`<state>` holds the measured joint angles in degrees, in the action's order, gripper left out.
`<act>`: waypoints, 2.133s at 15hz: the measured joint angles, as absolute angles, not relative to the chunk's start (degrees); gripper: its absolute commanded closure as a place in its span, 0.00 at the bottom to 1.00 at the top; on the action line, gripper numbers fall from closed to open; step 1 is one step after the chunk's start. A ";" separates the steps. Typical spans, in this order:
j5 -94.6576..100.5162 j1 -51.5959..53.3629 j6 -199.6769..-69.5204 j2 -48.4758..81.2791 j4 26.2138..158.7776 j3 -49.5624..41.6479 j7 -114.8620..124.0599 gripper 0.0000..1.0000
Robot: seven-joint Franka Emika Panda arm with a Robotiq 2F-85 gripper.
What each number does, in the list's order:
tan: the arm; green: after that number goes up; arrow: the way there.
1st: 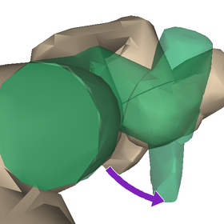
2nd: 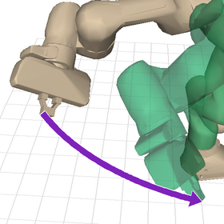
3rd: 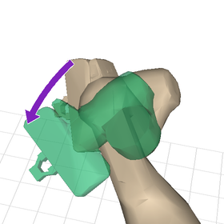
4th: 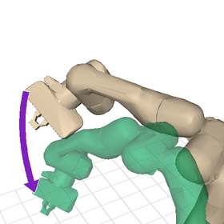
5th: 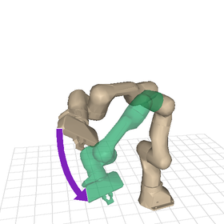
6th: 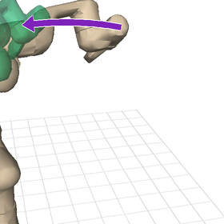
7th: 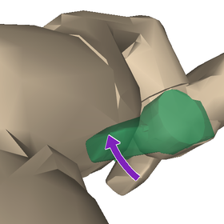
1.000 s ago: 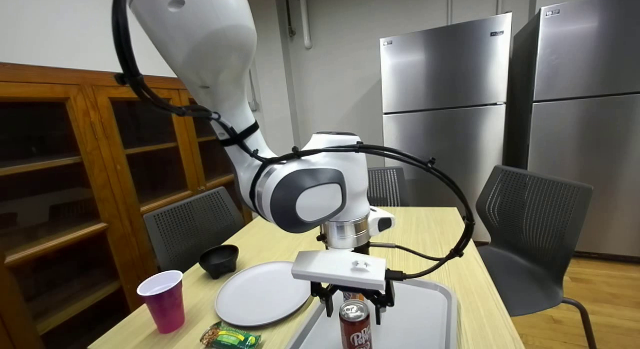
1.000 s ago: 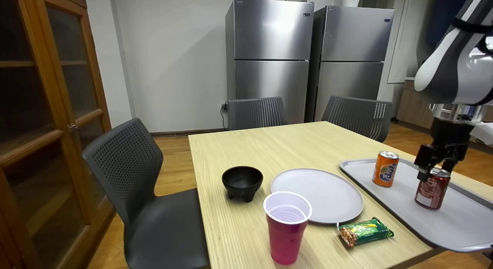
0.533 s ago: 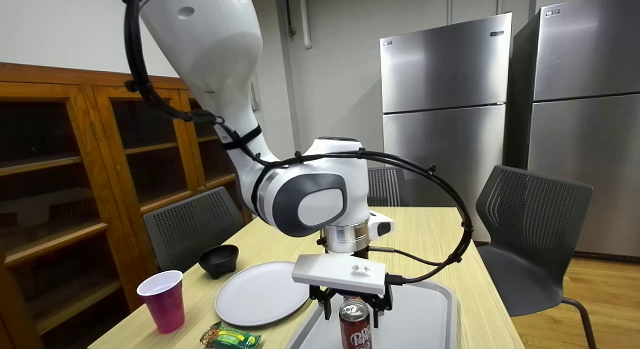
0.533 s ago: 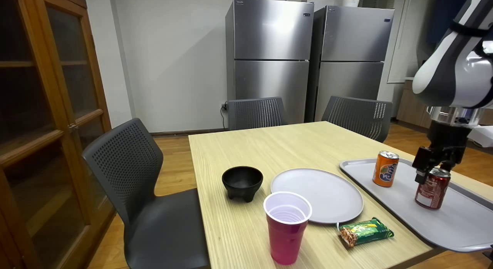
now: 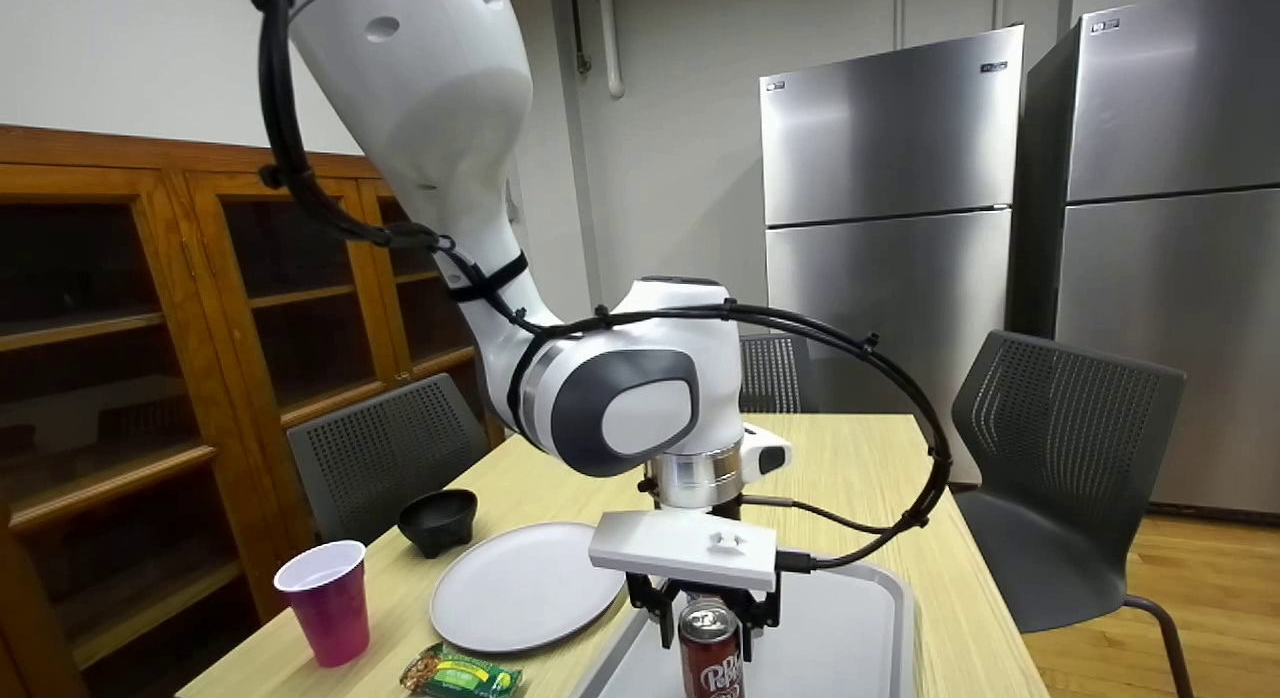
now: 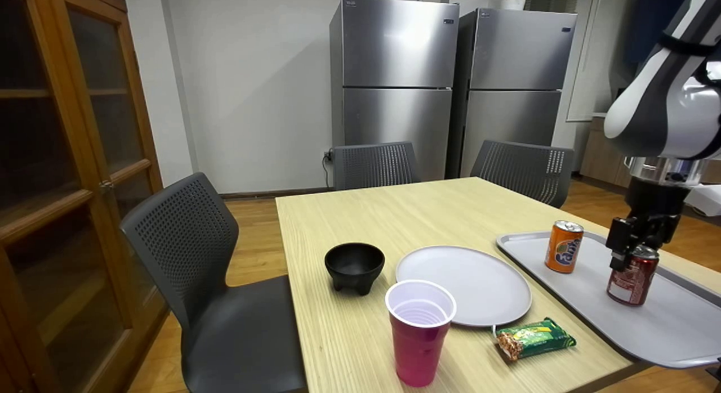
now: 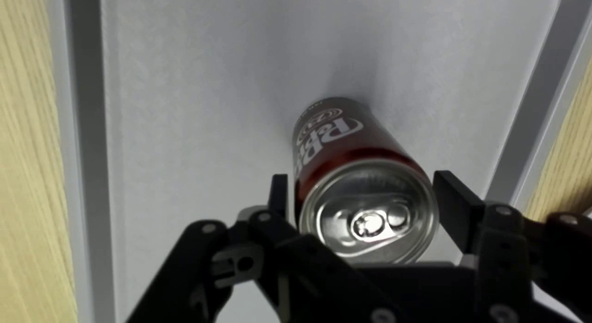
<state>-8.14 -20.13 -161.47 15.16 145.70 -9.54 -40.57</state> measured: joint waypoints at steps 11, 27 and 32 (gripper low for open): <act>-5.63 -20.25 -161.45 14.05 146.14 -8.73 -42.20 0.62; -4.81 -17.90 -159.06 3.64 152.27 -7.45 -50.97 0.62; -7.72 -11.41 -158.70 4.37 152.24 -3.92 -52.54 0.62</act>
